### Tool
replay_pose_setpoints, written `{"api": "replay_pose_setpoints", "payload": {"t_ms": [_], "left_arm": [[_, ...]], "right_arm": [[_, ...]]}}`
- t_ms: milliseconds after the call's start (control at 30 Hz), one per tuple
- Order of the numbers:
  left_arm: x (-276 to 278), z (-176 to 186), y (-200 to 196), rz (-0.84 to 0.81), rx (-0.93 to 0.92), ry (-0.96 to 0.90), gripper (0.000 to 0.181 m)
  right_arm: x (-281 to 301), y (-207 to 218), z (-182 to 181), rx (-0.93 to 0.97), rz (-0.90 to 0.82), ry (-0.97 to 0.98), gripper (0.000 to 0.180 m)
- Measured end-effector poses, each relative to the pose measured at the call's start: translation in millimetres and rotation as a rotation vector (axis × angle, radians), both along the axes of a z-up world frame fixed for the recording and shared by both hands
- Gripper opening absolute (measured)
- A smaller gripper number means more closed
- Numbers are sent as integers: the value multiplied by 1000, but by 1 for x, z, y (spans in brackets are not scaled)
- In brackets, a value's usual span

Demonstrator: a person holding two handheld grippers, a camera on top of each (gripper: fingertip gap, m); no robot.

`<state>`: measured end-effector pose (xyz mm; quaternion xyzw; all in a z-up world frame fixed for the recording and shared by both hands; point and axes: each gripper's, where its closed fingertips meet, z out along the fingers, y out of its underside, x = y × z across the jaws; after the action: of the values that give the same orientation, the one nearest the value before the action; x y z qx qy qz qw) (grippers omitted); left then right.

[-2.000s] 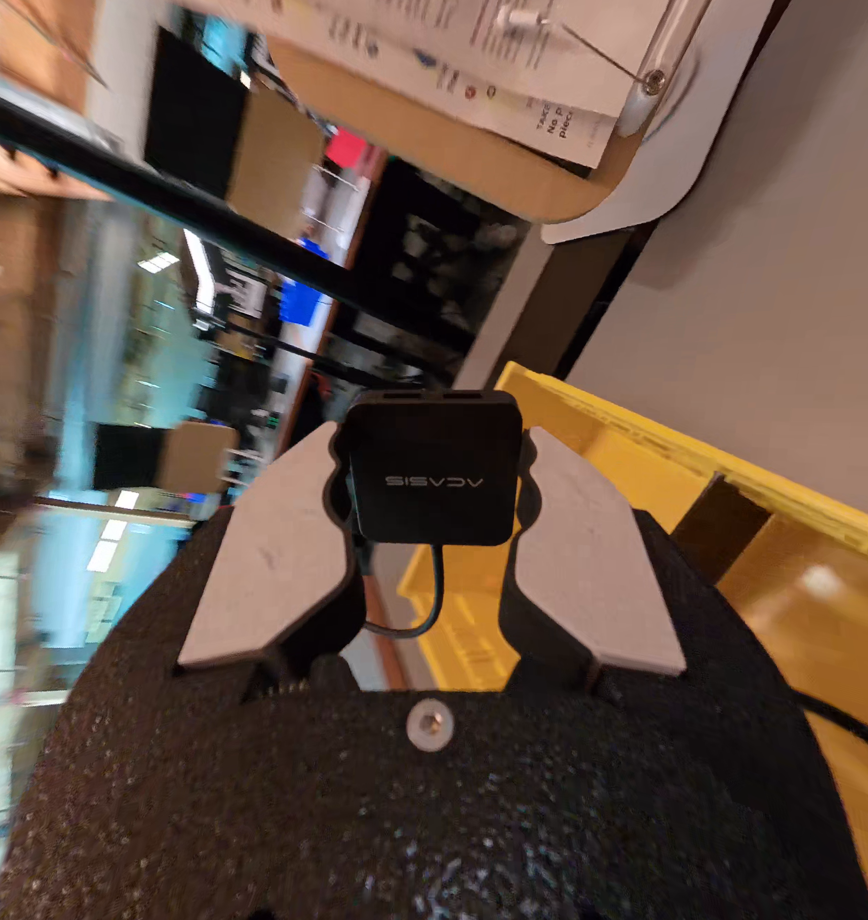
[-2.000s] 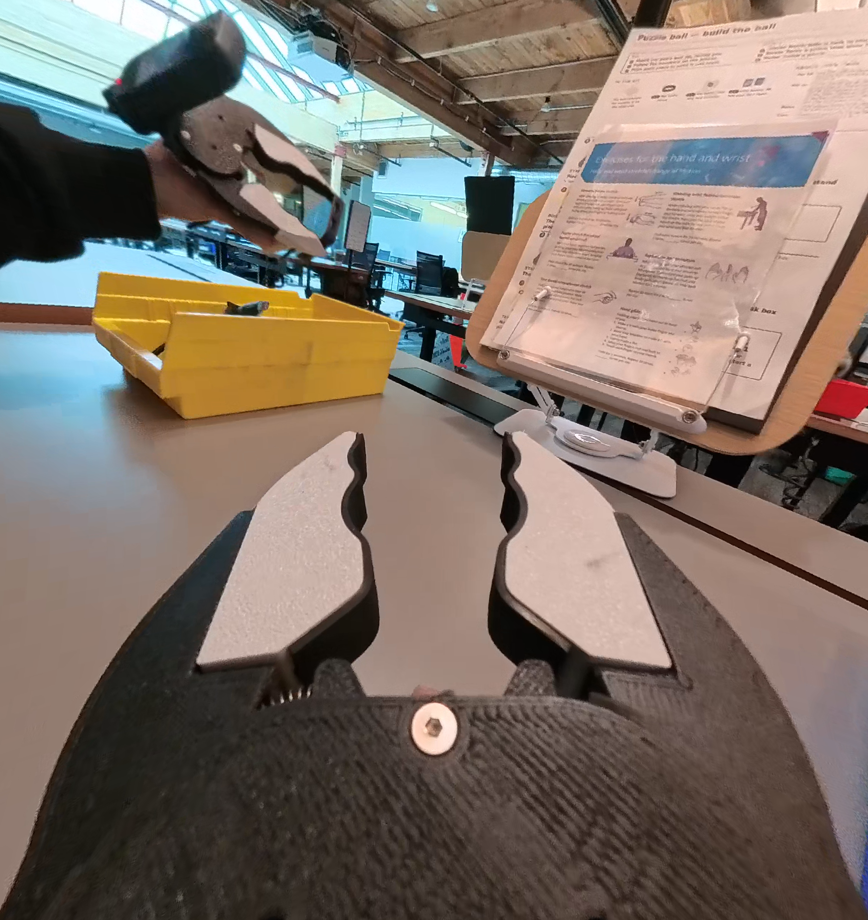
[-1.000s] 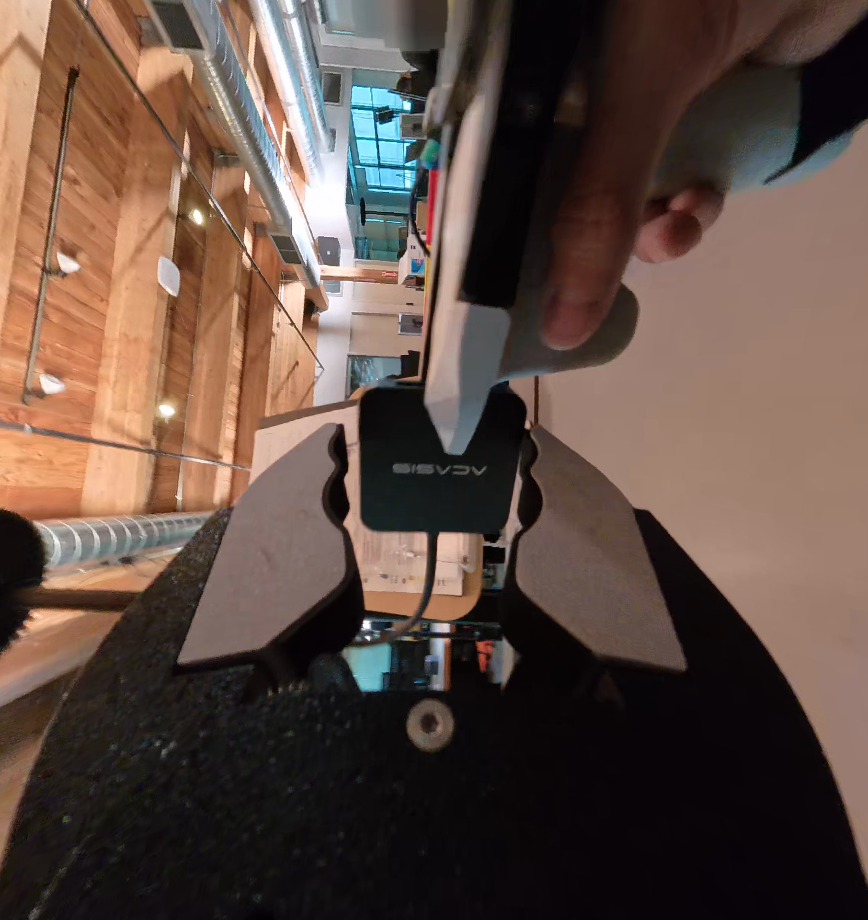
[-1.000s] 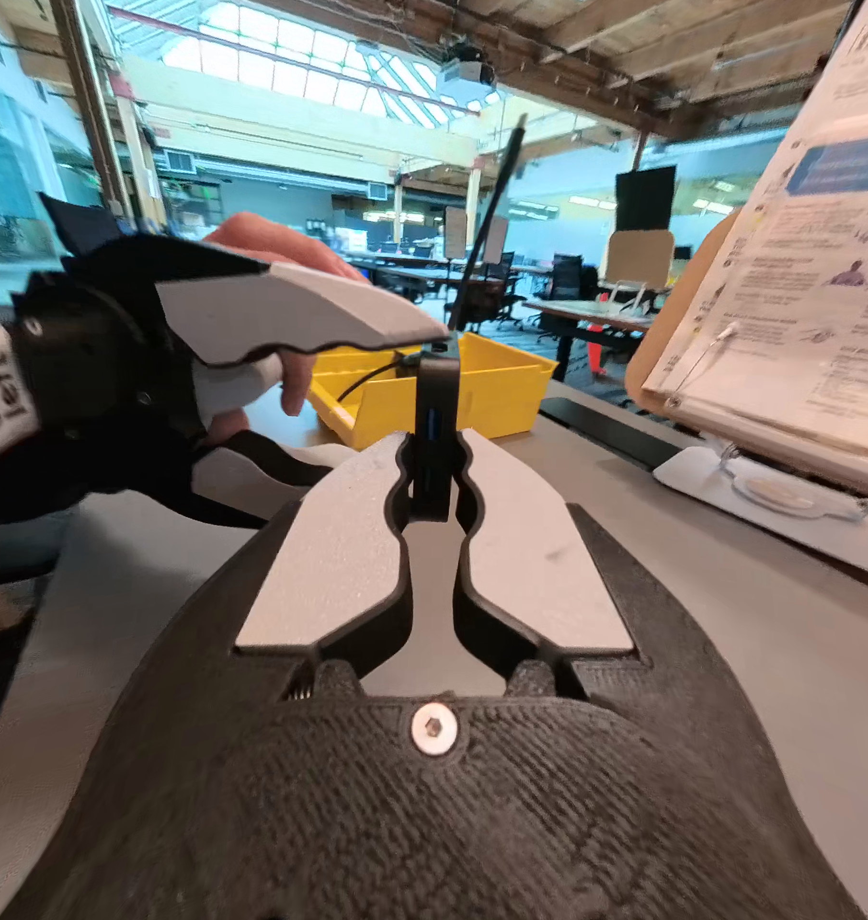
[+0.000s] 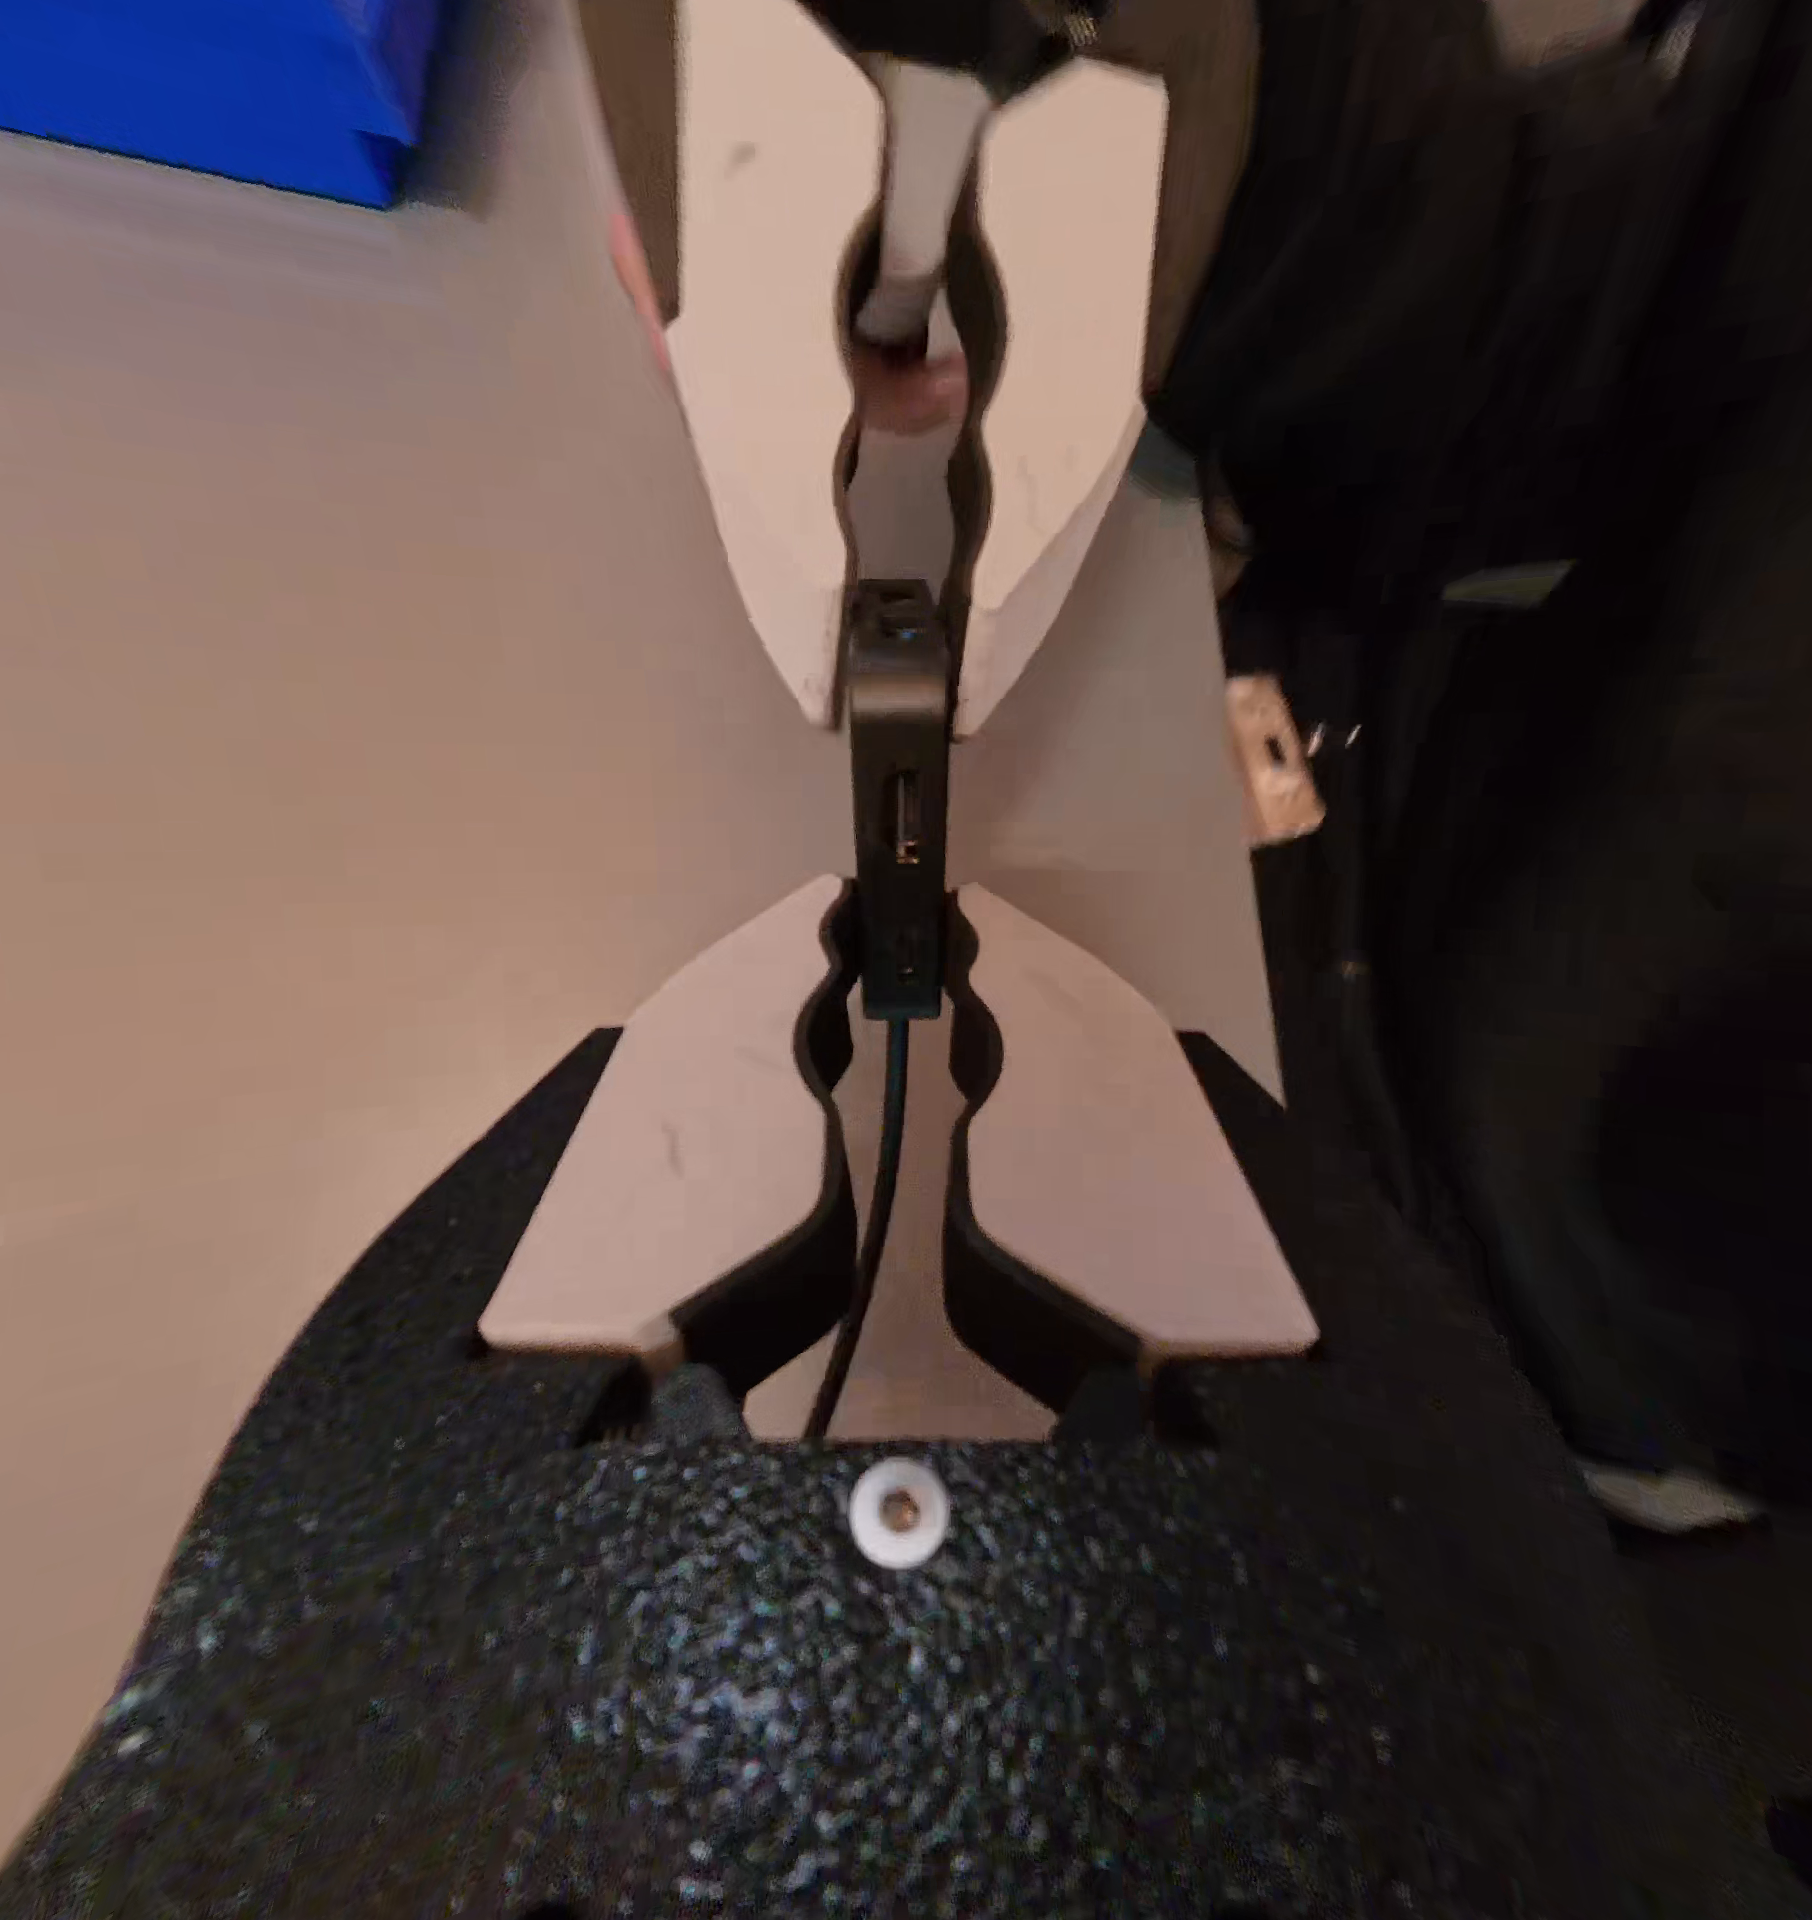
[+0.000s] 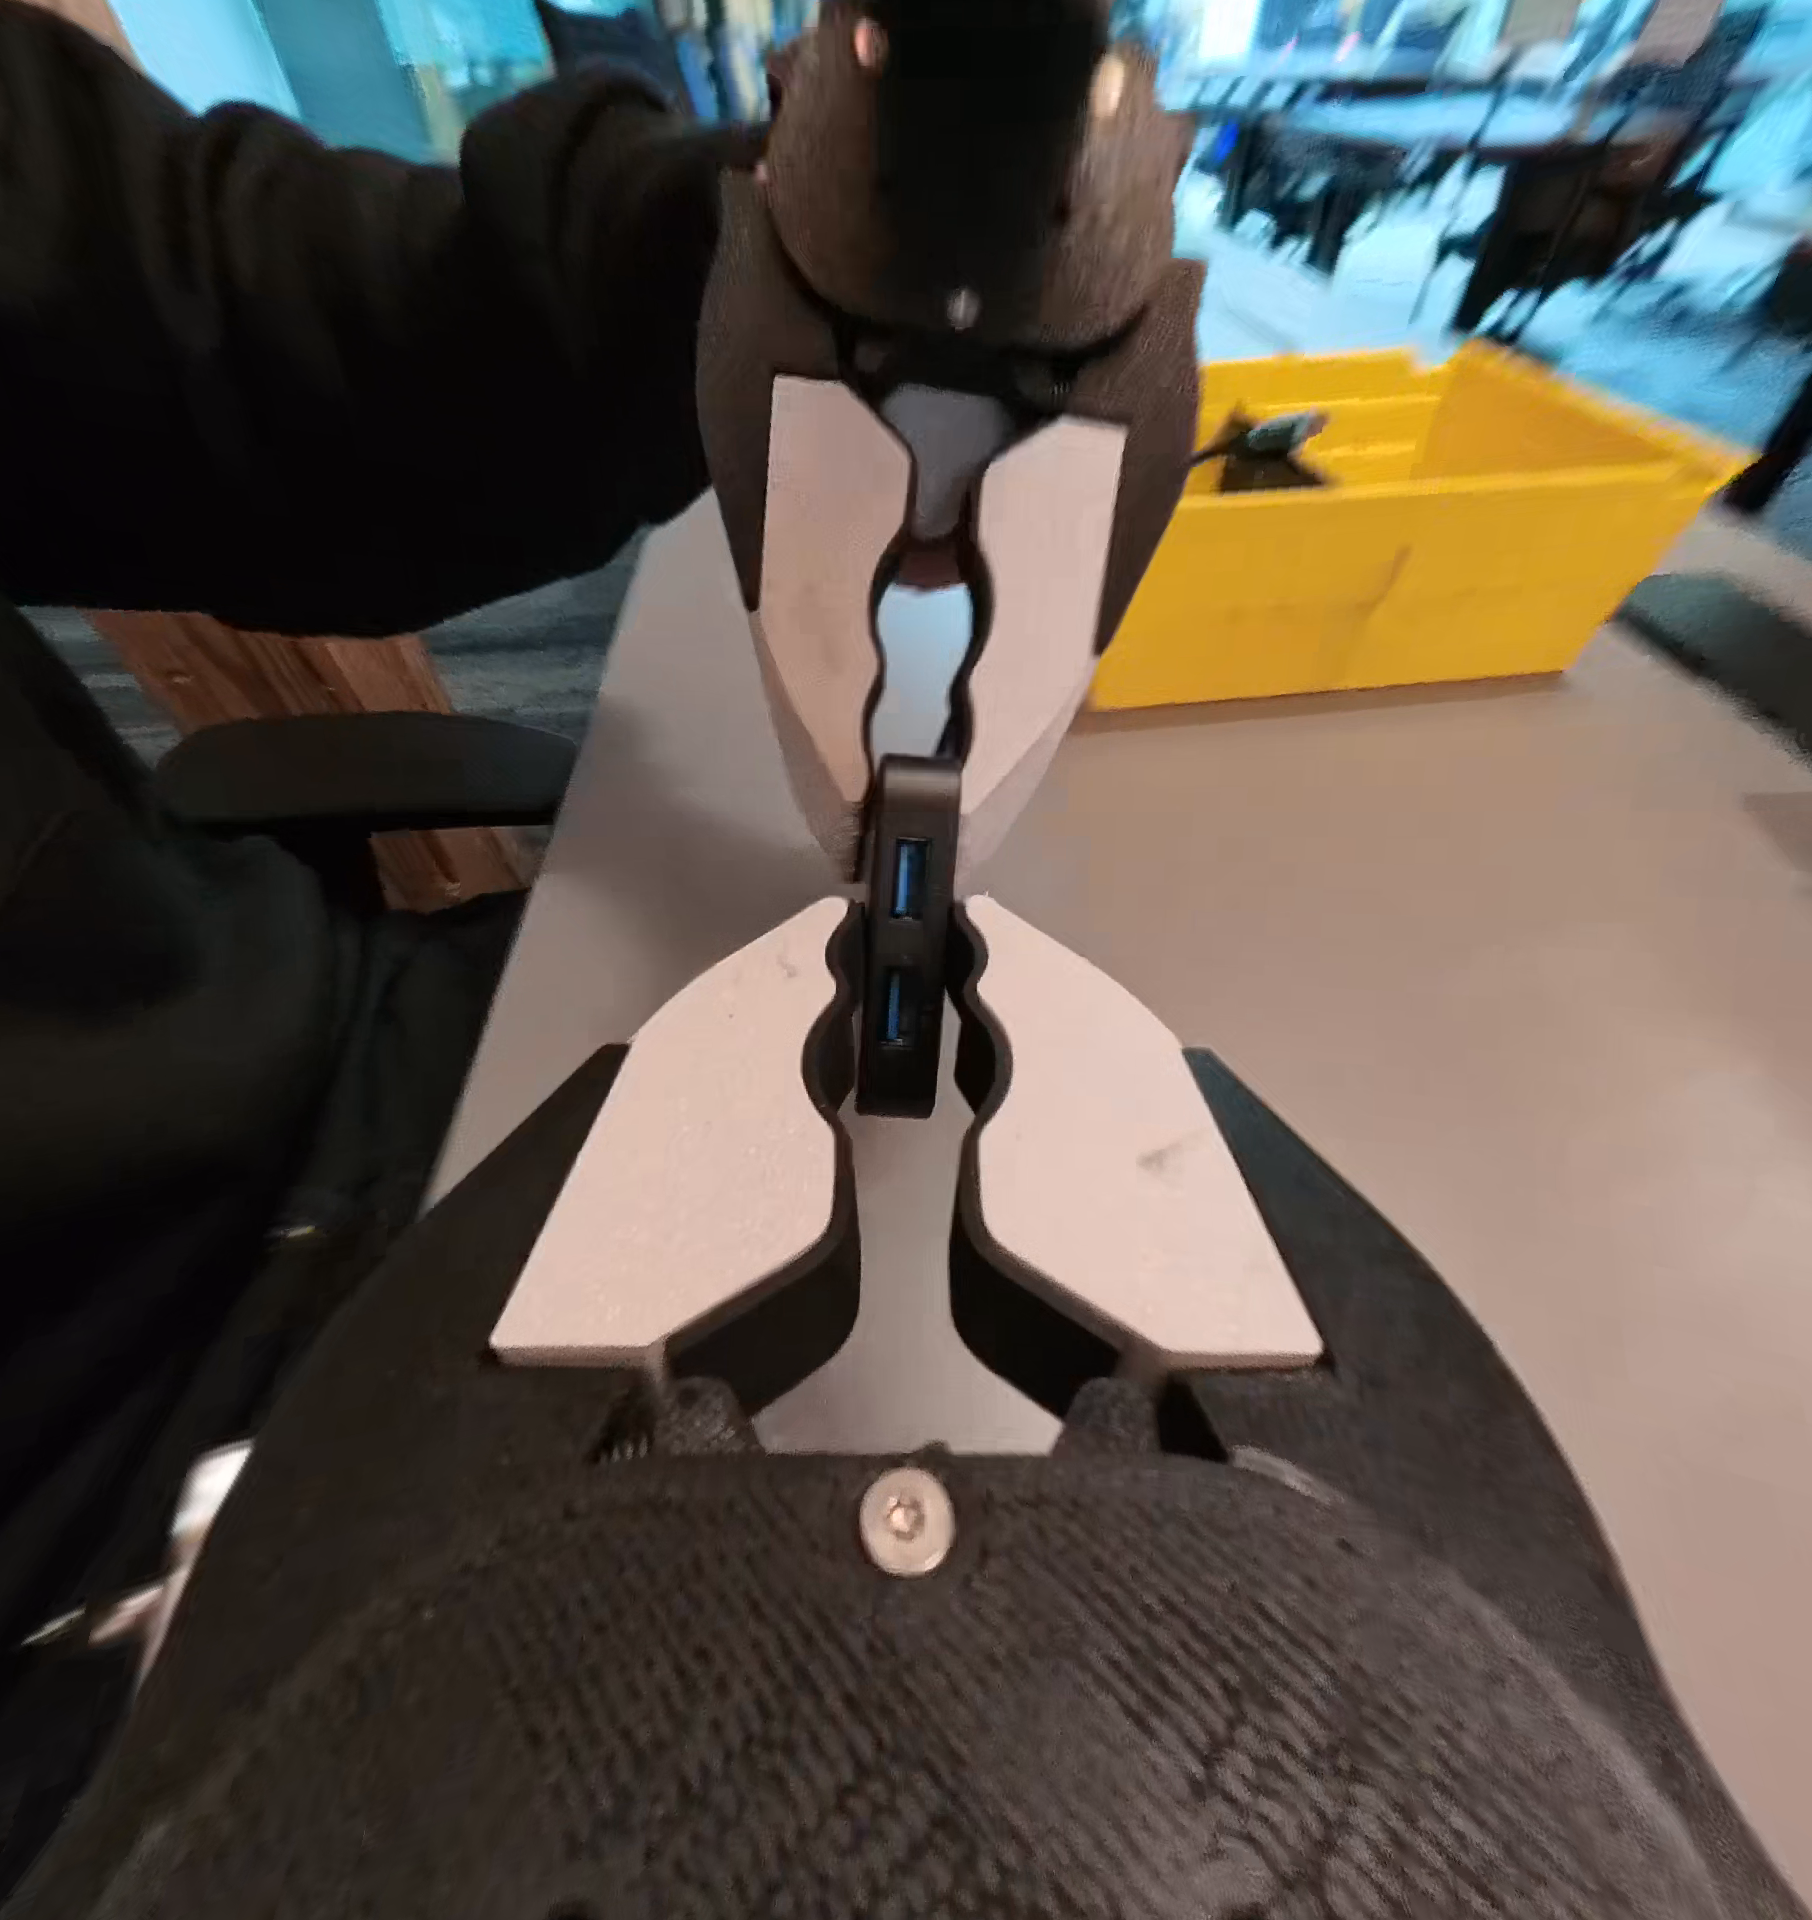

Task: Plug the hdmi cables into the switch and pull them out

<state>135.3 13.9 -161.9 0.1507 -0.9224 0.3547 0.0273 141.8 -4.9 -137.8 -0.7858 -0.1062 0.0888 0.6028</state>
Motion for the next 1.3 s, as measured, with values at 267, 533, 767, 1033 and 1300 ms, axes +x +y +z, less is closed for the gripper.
{"api": "replay_pose_setpoints", "payload": {"t_ms": [267,533,767,1033,1300], "left_arm": [[24,50,11,413,-785,649,14],[10,27,1,430,-759,807,14],[5,23,-15,441,-716,816,14],[10,25,-13,530,-758,781,14],[16,33,-4,556,-777,677,29]], "right_arm": [[31,-10,43,492,-236,-335,74],[20,4,14,463,-131,-295,85],[12,16,0,397,-110,-297,82],[18,20,-2,346,-165,-247,78],[18,21,-4,298,-136,-123,77]]}}
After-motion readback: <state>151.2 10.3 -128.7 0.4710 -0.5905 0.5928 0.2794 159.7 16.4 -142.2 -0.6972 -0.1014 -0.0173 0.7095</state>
